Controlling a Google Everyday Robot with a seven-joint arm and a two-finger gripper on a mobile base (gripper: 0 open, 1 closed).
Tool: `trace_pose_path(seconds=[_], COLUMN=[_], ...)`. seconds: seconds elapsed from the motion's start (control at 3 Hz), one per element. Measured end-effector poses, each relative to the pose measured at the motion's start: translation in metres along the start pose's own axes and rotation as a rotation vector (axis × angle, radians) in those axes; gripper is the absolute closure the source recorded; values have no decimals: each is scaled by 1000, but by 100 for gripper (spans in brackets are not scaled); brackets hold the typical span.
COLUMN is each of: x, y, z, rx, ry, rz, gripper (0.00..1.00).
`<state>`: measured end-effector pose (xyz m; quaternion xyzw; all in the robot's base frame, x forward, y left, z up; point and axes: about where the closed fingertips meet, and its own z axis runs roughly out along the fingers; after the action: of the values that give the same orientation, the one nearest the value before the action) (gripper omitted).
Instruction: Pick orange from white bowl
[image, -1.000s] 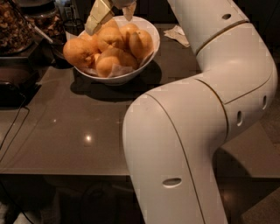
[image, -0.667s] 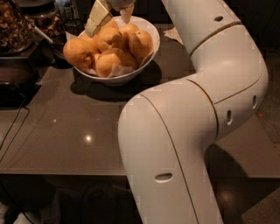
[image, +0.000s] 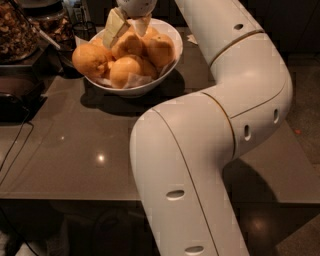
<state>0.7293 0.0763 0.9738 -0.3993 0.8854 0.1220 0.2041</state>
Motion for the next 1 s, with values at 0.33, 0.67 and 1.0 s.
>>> trace_pose_path(seconds=[0.33,0.67,1.0], x=[3,6,11], y=[-2,-4,-7], z=[8,19,29], rx=[-5,-15,-28], ry=[17,36,51], rz=[10,18,28], gripper=[35,37,36])
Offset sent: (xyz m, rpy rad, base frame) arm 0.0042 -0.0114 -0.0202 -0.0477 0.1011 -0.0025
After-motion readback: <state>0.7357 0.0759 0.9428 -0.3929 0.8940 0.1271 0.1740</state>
